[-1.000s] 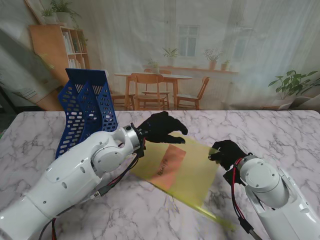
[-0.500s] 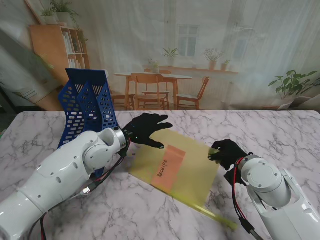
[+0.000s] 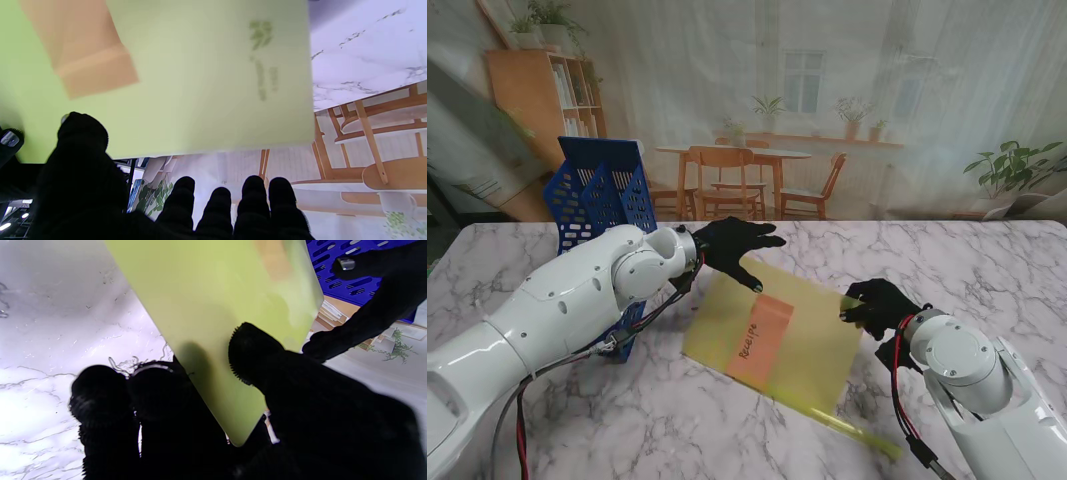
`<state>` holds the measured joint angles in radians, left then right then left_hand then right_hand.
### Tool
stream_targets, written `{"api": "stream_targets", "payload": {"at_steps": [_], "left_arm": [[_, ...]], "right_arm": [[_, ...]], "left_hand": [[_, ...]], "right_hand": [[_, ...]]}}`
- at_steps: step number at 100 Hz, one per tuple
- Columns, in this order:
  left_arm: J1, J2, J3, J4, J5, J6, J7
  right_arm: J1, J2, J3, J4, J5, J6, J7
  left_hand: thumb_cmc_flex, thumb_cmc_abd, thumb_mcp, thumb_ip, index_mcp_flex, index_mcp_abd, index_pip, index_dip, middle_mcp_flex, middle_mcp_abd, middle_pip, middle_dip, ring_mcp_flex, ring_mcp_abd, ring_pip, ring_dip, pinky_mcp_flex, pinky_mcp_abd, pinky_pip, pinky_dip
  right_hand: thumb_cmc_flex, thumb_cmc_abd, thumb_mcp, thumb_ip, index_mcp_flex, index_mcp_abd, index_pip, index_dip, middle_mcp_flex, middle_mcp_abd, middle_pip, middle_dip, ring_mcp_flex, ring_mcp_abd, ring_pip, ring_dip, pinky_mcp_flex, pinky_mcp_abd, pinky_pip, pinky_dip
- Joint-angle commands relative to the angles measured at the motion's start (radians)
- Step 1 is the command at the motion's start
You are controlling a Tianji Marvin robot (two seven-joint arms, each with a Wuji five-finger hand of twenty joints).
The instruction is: Open the sliding file folder, put the receipt in and insert it into the document holder
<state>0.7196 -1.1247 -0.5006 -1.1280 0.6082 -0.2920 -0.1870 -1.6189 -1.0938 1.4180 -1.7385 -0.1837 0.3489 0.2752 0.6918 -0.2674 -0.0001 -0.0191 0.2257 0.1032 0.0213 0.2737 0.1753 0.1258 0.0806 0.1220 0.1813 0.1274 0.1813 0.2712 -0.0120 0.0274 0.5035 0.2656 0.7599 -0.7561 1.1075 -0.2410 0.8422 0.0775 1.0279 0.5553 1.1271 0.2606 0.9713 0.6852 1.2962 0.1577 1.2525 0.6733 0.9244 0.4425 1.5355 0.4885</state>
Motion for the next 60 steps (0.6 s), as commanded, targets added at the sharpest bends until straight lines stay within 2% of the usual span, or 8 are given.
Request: {"api": "stream_targets", "payload": {"at_steps": [1,20,29,33,39,43,47,60], "left_arm": [[-0.010,-0.018,0.014,0.014,-0.013,0.005,-0.024],[-0.031,-0.036,0.065,0.047,-0.059,0.020,-0.044],[-0.032,-0.039,0.074,0.051,-0.074,0.032,-0.055],[-0.029,-0.041,0.072,0.050,-0.091,0.041,-0.064],[-0.025,-0.043,0.070,0.050,-0.101,0.045,-0.064],[-0.019,-0.044,0.065,0.048,-0.108,0.048,-0.063],[-0.014,-0.045,0.060,0.046,-0.115,0.050,-0.061],[0.004,-0.042,0.039,0.031,-0.111,0.045,-0.048]], "right_arm": [[-0.006,-0.001,0.000,0.000,0.005,0.002,0.000],[-0.007,-0.001,0.001,0.001,0.011,-0.001,0.000],[-0.009,-0.001,0.003,0.001,0.011,-0.008,0.001],[-0.010,0.000,0.005,0.002,0.009,-0.012,0.007],[-0.010,0.001,0.005,0.002,0.008,-0.013,0.006],[-0.010,0.001,0.005,0.003,0.006,-0.015,0.010],[-0.010,0.001,0.004,0.002,0.006,-0.013,0.006],[-0.007,0.002,-0.003,0.005,-0.010,-0.006,0.005]], "left_hand": [[-0.001,-0.023,-0.005,0.006,0.021,0.023,0.018,-0.010,0.053,-0.008,0.032,0.016,0.045,-0.019,0.016,0.002,0.007,-0.034,0.055,0.036],[0.099,-0.045,0.031,0.010,0.114,0.079,0.074,0.009,0.316,-0.001,0.132,0.076,0.277,0.009,0.113,0.071,0.121,-0.002,0.246,0.119],[0.185,-0.039,0.087,0.010,0.236,0.081,0.163,0.054,0.490,-0.009,0.213,0.131,0.426,0.024,0.201,0.152,0.210,0.016,0.379,0.175],[0.234,-0.037,0.137,0.010,0.315,0.059,0.238,0.096,0.564,-0.021,0.245,0.159,0.480,0.025,0.235,0.193,0.243,0.022,0.434,0.195],[0.305,-0.054,0.199,0.002,0.435,0.013,0.380,0.183,0.701,-0.069,0.293,0.186,0.597,0.022,0.298,0.235,0.330,0.021,0.525,0.225],[0.423,-0.072,0.173,0.009,0.481,-0.021,0.495,0.181,0.821,-0.087,0.220,0.288,0.658,0.020,0.335,0.247,0.386,0.018,0.574,0.225],[0.486,-0.059,0.187,0.014,0.526,-0.039,0.608,0.148,0.908,-0.097,0.186,0.329,0.704,0.030,0.373,0.262,0.426,0.026,0.613,0.228],[0.512,-0.041,0.196,0.004,0.578,-0.098,0.734,0.117,0.944,-0.078,0.235,0.354,0.765,0.056,0.434,0.288,0.504,0.026,0.663,0.225]], "right_hand": [[0.054,0.024,0.054,-0.008,0.024,-0.111,0.066,0.039,0.033,0.014,0.033,0.015,0.015,-0.063,0.023,0.004,0.008,-0.017,0.006,0.001],[0.055,0.028,0.050,-0.007,0.021,-0.113,0.066,0.041,0.030,0.012,0.032,0.017,0.015,-0.063,0.016,0.003,0.004,-0.020,0.003,0.005],[0.055,0.028,0.049,-0.006,0.020,-0.118,0.067,0.043,0.028,0.010,0.032,0.019,0.016,-0.062,0.014,0.002,0.000,-0.019,0.001,0.006],[0.054,0.032,0.047,-0.007,0.018,-0.122,0.066,0.043,0.026,0.005,0.032,0.019,0.015,-0.065,0.011,0.001,-0.003,-0.020,0.000,0.007],[0.055,0.032,0.047,-0.006,0.018,-0.122,0.067,0.044,0.025,0.006,0.032,0.020,0.015,-0.062,0.009,0.001,-0.006,-0.020,-0.001,0.008],[0.053,0.034,0.045,-0.007,0.016,-0.126,0.067,0.044,0.022,0.004,0.032,0.020,0.015,-0.064,0.007,0.000,-0.008,-0.021,-0.002,0.008],[0.055,0.033,0.045,-0.006,0.016,-0.124,0.067,0.045,0.021,0.006,0.032,0.021,0.015,-0.060,0.005,0.000,-0.011,-0.021,-0.003,0.009],[0.053,0.054,0.029,-0.007,-0.004,-0.146,0.064,0.050,-0.003,-0.012,0.029,0.026,0.014,-0.046,-0.038,-0.016,-0.052,-0.030,-0.012,0.018]]}}
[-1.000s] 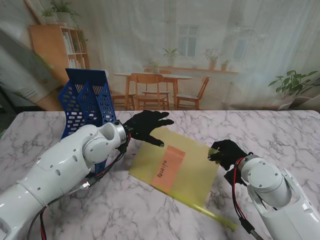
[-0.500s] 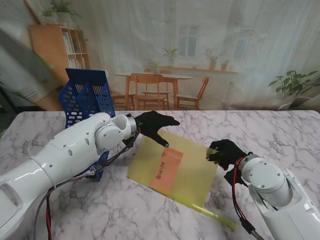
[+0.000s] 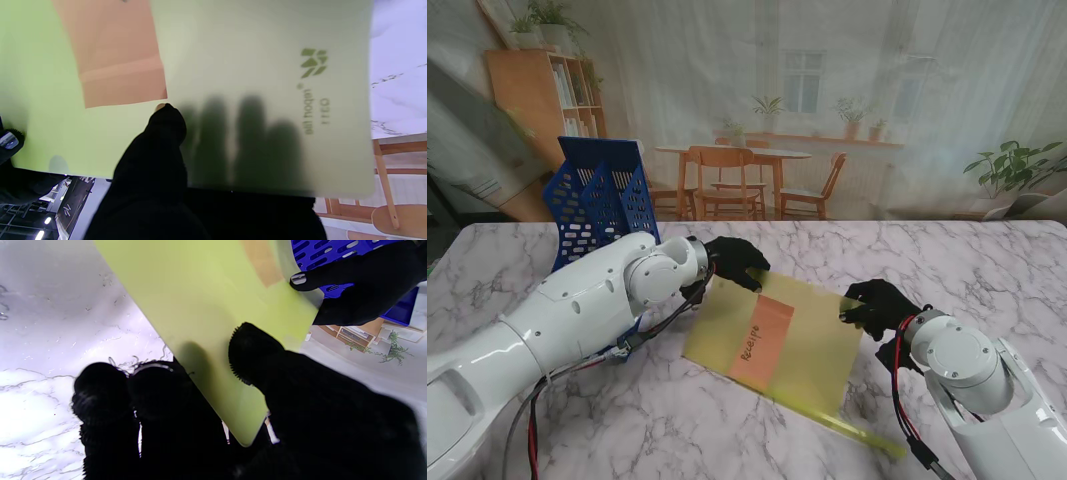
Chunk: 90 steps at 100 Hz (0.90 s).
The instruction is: Open the sliding file folder, put the receipt in and insert it into the document holder
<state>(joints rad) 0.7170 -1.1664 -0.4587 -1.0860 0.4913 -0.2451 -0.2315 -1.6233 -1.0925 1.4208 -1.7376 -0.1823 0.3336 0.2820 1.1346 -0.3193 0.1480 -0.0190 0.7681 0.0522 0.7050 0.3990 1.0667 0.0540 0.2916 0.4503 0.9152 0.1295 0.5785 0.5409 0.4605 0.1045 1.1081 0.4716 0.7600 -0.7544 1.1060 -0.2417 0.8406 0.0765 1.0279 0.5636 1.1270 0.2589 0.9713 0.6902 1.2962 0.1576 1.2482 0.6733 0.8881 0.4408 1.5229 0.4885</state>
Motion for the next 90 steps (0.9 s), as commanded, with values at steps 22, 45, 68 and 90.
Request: {"api": "stream_targets", "payload": {"at_steps": [22,45,68,90], "left_arm": [[0.021,0.016,-0.033,-0.042,0.044,-0.051,0.011],[0.021,0.026,-0.039,-0.047,0.077,-0.092,0.020],[0.021,0.028,-0.043,-0.050,0.097,-0.114,0.035],[0.020,0.026,-0.043,-0.051,0.095,-0.120,0.038]], "right_arm": [[-0.005,0.001,-0.006,0.008,-0.036,0.002,-0.010],[-0.031,0.014,0.026,-0.011,-0.085,-0.044,0.028],[-0.055,0.012,0.047,-0.032,-0.339,-0.192,-0.078],[-0.052,0.019,0.076,-0.069,-0.543,-0.362,-0.139]], "left_hand": [[0.069,0.012,0.045,-0.007,0.037,-0.113,0.116,0.051,0.064,-0.014,0.038,0.075,0.052,0.042,0.046,0.035,0.063,-0.068,0.065,0.008],[0.068,0.008,0.049,-0.009,0.039,-0.125,0.130,0.066,0.071,-0.013,0.038,0.092,0.066,0.040,0.045,0.043,0.077,-0.072,0.069,0.004],[0.064,0.006,0.056,-0.010,0.037,-0.131,0.133,0.071,0.071,-0.013,0.034,0.102,0.068,0.036,0.042,0.051,0.079,-0.075,0.071,0.001],[0.063,0.011,0.057,-0.013,0.031,-0.129,0.135,0.077,0.065,-0.012,0.034,0.113,0.061,0.036,0.044,0.062,0.073,-0.078,0.068,-0.001]], "right_hand": [[0.044,0.102,-0.042,0.001,-0.192,-0.091,-0.017,-0.093,-0.275,-0.006,-0.060,-0.016,-0.164,0.022,-0.313,-0.078,-0.270,-0.042,-0.079,0.045],[-0.246,0.133,-0.148,0.107,-0.352,-0.015,-0.378,-0.070,-0.741,-0.029,-0.184,-0.230,-0.760,0.052,-0.616,-0.206,-0.693,-0.110,-0.239,0.060],[-0.310,0.139,-0.379,0.082,-0.456,-0.010,-0.452,-0.124,-0.895,-0.060,-0.277,-0.352,-0.916,0.041,-0.850,-0.303,-0.829,-0.131,-0.446,0.048],[-0.323,0.158,-0.566,0.106,-0.447,0.011,-0.486,-0.149,-0.899,-0.057,-0.279,-0.360,-0.914,0.034,-0.833,-0.285,-0.823,-0.137,-0.451,0.078]]}}
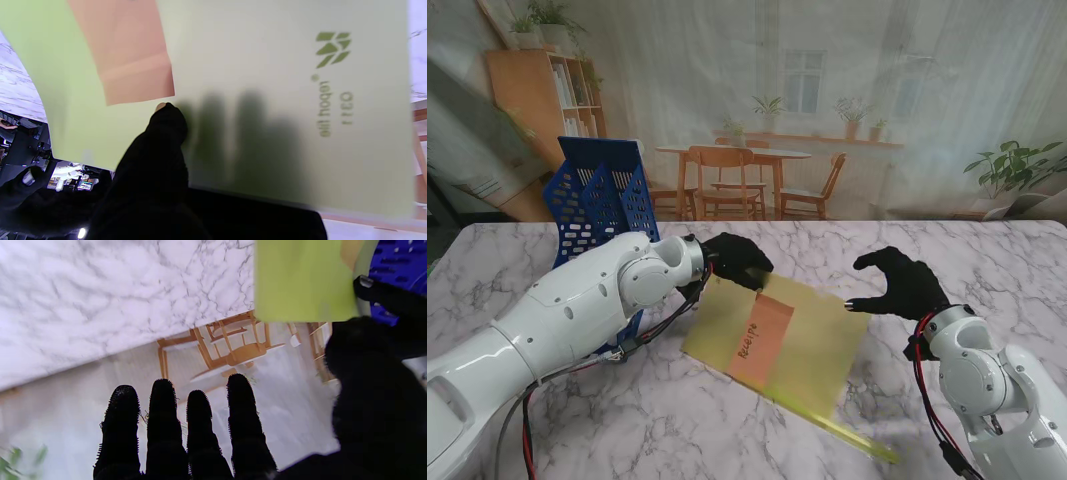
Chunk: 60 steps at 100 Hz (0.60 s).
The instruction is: Open the sliding file folder, put the receipt in and insert it into the document holder
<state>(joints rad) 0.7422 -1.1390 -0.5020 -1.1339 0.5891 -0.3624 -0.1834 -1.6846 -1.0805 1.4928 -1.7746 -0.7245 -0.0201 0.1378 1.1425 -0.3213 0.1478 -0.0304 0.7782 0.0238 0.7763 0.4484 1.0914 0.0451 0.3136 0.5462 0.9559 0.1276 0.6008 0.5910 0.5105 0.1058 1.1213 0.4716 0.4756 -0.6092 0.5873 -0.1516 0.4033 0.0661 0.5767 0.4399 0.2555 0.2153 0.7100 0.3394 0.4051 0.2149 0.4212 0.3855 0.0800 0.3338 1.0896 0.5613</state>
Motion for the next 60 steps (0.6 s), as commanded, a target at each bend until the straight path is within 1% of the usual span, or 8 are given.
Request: {"api": "stream_targets", "payload": {"at_steps": [1,7,15,21,28,45,53,60], "left_arm": [[-0.005,-0.001,0.000,-0.003,-0.003,-0.003,-0.010],[-0.006,-0.004,0.002,-0.003,-0.004,-0.001,-0.006],[-0.008,-0.007,0.005,-0.006,-0.008,0.002,-0.004],[-0.008,-0.008,0.007,-0.009,-0.008,0.003,-0.002],[-0.009,-0.009,0.008,-0.015,-0.009,0.006,-0.003],[-0.005,-0.006,0.005,-0.035,-0.001,0.001,-0.003],[-0.001,-0.004,0.001,-0.044,0.006,0.000,-0.003],[-0.001,-0.003,-0.001,-0.047,0.011,0.001,-0.002]], "right_arm": [[0.011,0.008,0.005,-0.035,-0.003,-0.012,0.010],[0.026,0.017,0.001,-0.052,-0.012,-0.023,0.054],[0.065,0.029,-0.025,-0.058,-0.041,-0.036,0.122],[0.105,0.038,-0.059,-0.055,-0.065,-0.034,0.169],[0.157,0.046,-0.109,-0.048,-0.076,-0.015,0.223],[0.273,0.055,-0.226,-0.002,-0.089,0.073,0.304],[0.311,0.058,-0.276,0.009,-0.049,0.159,0.346],[0.334,0.062,-0.312,0.013,-0.034,0.211,0.378]], "left_hand": [[0.055,0.013,0.057,-0.001,0.020,-0.100,0.063,0.027,0.040,-0.003,0.012,0.017,0.020,0.038,0.021,0.012,0.023,-0.079,0.055,-0.001],[0.056,0.015,0.057,-0.001,0.019,-0.099,0.062,0.027,0.039,-0.001,0.012,0.018,0.018,0.039,0.020,0.014,0.021,-0.079,0.055,0.000],[0.056,0.017,0.056,-0.002,0.018,-0.097,0.061,0.027,0.038,-0.001,0.011,0.018,0.017,0.040,0.019,0.016,0.020,-0.078,0.056,0.000],[0.056,0.017,0.054,-0.002,0.017,-0.096,0.060,0.027,0.038,-0.001,0.011,0.017,0.018,0.039,0.019,0.017,0.021,-0.079,0.056,0.001],[0.057,0.018,0.053,-0.002,0.017,-0.095,0.058,0.026,0.037,0.000,0.011,0.016,0.017,0.040,0.018,0.018,0.020,-0.078,0.057,0.001],[0.059,0.020,0.052,0.000,0.016,-0.091,0.056,0.026,0.035,0.003,0.012,0.013,0.016,0.041,0.017,0.019,0.018,-0.077,0.057,0.001],[0.059,0.018,0.050,0.002,0.017,-0.088,0.055,0.026,0.036,0.006,0.013,0.011,0.018,0.040,0.017,0.020,0.021,-0.075,0.059,0.002],[0.059,0.020,0.051,0.003,0.017,-0.088,0.054,0.025,0.035,0.009,0.014,0.010,0.019,0.039,0.017,0.021,0.022,-0.077,0.060,0.002]], "right_hand": [[-0.041,0.014,-0.052,0.017,-0.011,0.023,-0.040,-0.028,-0.030,-0.013,-0.020,-0.011,-0.026,-0.024,-0.013,-0.001,-0.018,-0.029,-0.025,0.002],[-0.048,0.009,-0.074,0.023,-0.020,0.029,-0.072,-0.046,-0.040,-0.017,-0.069,-0.032,-0.045,-0.028,-0.087,-0.043,-0.043,-0.023,-0.097,-0.030],[-0.065,0.007,-0.081,0.026,-0.039,0.048,-0.116,-0.073,-0.038,-0.017,-0.096,-0.041,-0.050,-0.029,-0.156,-0.083,-0.051,-0.022,-0.144,-0.046],[-0.078,0.008,-0.078,0.026,-0.043,0.062,-0.137,-0.088,-0.043,-0.013,-0.118,-0.049,-0.050,-0.024,-0.193,-0.104,-0.055,-0.020,-0.179,-0.059],[-0.091,0.009,-0.074,0.025,-0.054,0.079,-0.157,-0.100,-0.046,-0.011,-0.131,-0.053,-0.042,-0.022,-0.214,-0.116,-0.053,-0.020,-0.187,-0.060],[-0.115,0.014,-0.065,0.022,-0.065,0.131,-0.198,-0.122,-0.078,0.011,-0.161,-0.066,-0.040,-0.007,-0.258,-0.142,-0.046,-0.014,-0.220,-0.074],[-0.120,0.013,-0.060,0.020,-0.065,0.169,-0.215,-0.129,-0.076,0.041,-0.179,-0.075,-0.018,0.013,-0.261,-0.148,-0.028,0.001,-0.225,-0.078],[-0.133,0.018,-0.062,0.016,-0.058,0.192,-0.225,-0.132,-0.067,0.061,-0.179,-0.075,0.008,0.026,-0.253,-0.146,-0.005,0.012,-0.219,-0.076]]}}
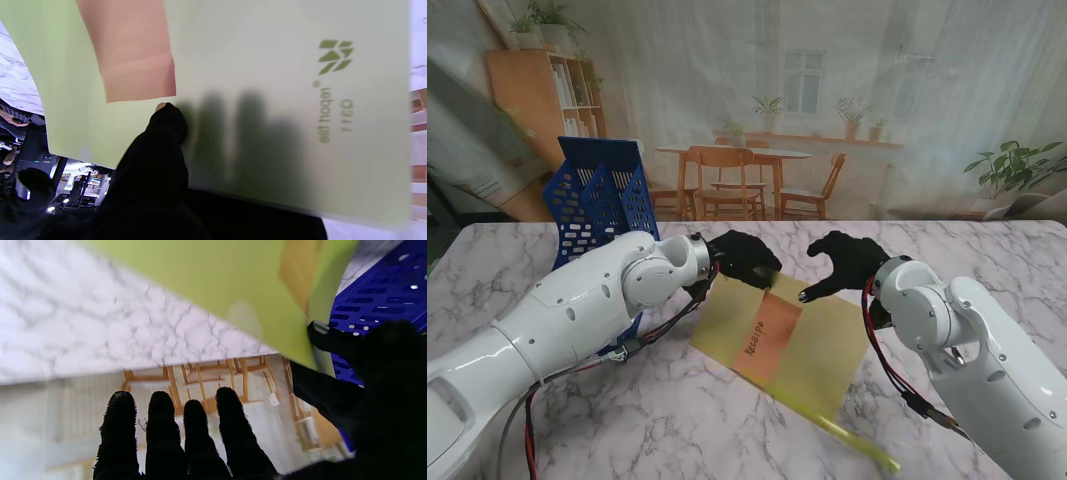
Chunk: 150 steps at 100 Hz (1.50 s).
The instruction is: Open the sliding file folder, put the receipt in and insert it into the document holder
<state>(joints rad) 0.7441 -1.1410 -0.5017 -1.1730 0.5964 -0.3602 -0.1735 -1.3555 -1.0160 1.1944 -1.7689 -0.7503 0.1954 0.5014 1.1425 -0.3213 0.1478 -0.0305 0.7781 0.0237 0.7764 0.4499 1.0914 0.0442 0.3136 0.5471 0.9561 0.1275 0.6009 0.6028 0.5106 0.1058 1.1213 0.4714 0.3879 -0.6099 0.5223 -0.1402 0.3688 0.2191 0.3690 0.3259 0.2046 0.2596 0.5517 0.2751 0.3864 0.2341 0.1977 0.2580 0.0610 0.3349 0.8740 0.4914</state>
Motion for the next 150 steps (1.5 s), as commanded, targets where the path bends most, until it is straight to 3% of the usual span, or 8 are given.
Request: {"api": "stream_targets", "payload": {"at_steps": [1,25,42,54,63,90,119,150], "left_arm": [[-0.002,-0.001,-0.002,-0.009,0.004,-0.001,-0.012],[-0.001,0.000,-0.003,-0.014,0.007,0.013,-0.015],[0.006,0.001,-0.006,-0.023,0.008,0.007,-0.011],[0.006,-0.002,-0.005,-0.024,0.008,0.005,-0.006],[0.009,-0.003,-0.007,-0.026,0.003,0.008,-0.004],[0.030,-0.002,-0.040,-0.046,0.022,0.012,0.022],[0.097,0.014,-0.150,-0.098,0.062,0.001,0.061],[0.287,0.038,-0.393,-0.243,0.136,-0.013,0.144]], "right_arm": [[0.007,-0.002,-0.019,0.009,-0.010,0.001,0.015],[0.056,0.006,-0.107,0.033,0.002,0.091,0.069],[0.080,-0.004,-0.154,0.071,0.040,0.146,0.021],[0.082,-0.014,-0.173,0.087,0.044,0.167,-0.033],[0.084,-0.020,-0.181,0.088,0.077,0.200,-0.053],[0.044,-0.033,-0.141,0.082,0.088,0.185,-0.122],[-0.037,-0.052,-0.026,0.036,0.077,0.137,-0.231],[-0.134,-0.080,0.137,-0.037,0.147,0.016,-0.380]], "left_hand": [[0.060,0.019,0.051,0.004,0.017,-0.087,0.054,0.023,0.035,0.009,0.014,0.008,0.018,0.040,0.017,0.009,0.021,-0.076,0.059,0.002],[0.060,0.018,0.052,0.006,0.017,-0.082,0.051,0.023,0.035,0.012,0.016,0.004,0.018,0.044,0.016,0.009,0.019,-0.073,0.059,0.001],[0.058,0.020,0.051,0.006,0.016,-0.083,0.049,0.023,0.033,0.010,0.017,0.001,0.017,0.042,0.016,0.009,0.019,-0.074,0.060,0.001],[0.058,0.022,0.050,0.006,0.013,-0.082,0.047,0.022,0.030,0.007,0.017,0.000,0.015,0.040,0.015,0.009,0.017,-0.075,0.058,0.000],[0.058,0.024,0.048,0.006,0.011,-0.078,0.044,0.020,0.029,0.009,0.017,-0.001,0.013,0.040,0.014,0.008,0.015,-0.075,0.058,-0.001],[-0.002,0.033,-0.021,0.030,-0.088,0.039,-0.076,-0.014,-0.048,0.026,0.024,-0.063,-0.038,0.058,-0.021,-0.015,-0.034,-0.057,0.031,-0.003],[-0.224,0.116,-0.102,0.027,-0.359,0.053,-0.499,-0.102,-0.527,0.089,-0.044,-0.247,-0.402,0.100,-0.193,-0.095,-0.331,-0.004,-0.195,-0.029],[-0.187,0.179,-0.123,0.031,-0.281,0.071,-0.502,-0.073,-0.551,0.115,-0.043,-0.249,-0.459,0.115,-0.211,-0.115,-0.373,0.040,-0.226,-0.027]], "right_hand": [[-0.047,0.019,0.003,0.004,-0.017,0.044,-0.017,-0.018,-0.007,0.020,-0.017,-0.009,0.038,0.009,-0.025,-0.017,0.023,0.015,0.002,-0.005],[-0.006,0.010,-0.003,0.004,0.076,0.052,0.003,0.113,0.113,0.038,0.143,0.064,0.216,0.002,0.172,0.072,0.170,0.026,0.242,0.038],[0.147,-0.029,0.088,-0.001,0.275,-0.018,0.230,0.255,0.477,0.051,0.339,0.163,0.560,-0.019,0.483,0.184,0.454,0.040,0.554,0.045],[0.149,-0.087,0.434,-0.018,0.446,-0.068,0.359,0.251,0.721,0.035,0.401,0.226,0.775,-0.044,0.644,0.246,0.626,0.072,0.660,0.046],[0.270,-0.122,0.504,-0.117,0.456,-0.116,0.628,0.021,0.872,0.014,0.429,0.268,0.910,-0.061,0.741,0.274,0.746,0.079,0.736,0.023],[0.344,-0.141,0.622,-0.118,0.574,-0.194,0.701,0.053,1.051,0.007,0.474,0.353,0.925,-0.128,1.098,0.406,0.946,0.046,0.855,-0.046],[0.351,-0.142,0.653,-0.123,0.573,-0.188,0.699,0.108,1.065,0.001,0.471,0.388,0.926,-0.148,1.127,0.421,0.974,0.044,0.843,-0.071],[0.354,-0.120,0.642,-0.125,0.556,-0.199,0.699,0.140,1.055,-0.014,0.466,0.400,0.925,-0.154,1.113,0.422,0.968,0.045,0.824,-0.080]]}}
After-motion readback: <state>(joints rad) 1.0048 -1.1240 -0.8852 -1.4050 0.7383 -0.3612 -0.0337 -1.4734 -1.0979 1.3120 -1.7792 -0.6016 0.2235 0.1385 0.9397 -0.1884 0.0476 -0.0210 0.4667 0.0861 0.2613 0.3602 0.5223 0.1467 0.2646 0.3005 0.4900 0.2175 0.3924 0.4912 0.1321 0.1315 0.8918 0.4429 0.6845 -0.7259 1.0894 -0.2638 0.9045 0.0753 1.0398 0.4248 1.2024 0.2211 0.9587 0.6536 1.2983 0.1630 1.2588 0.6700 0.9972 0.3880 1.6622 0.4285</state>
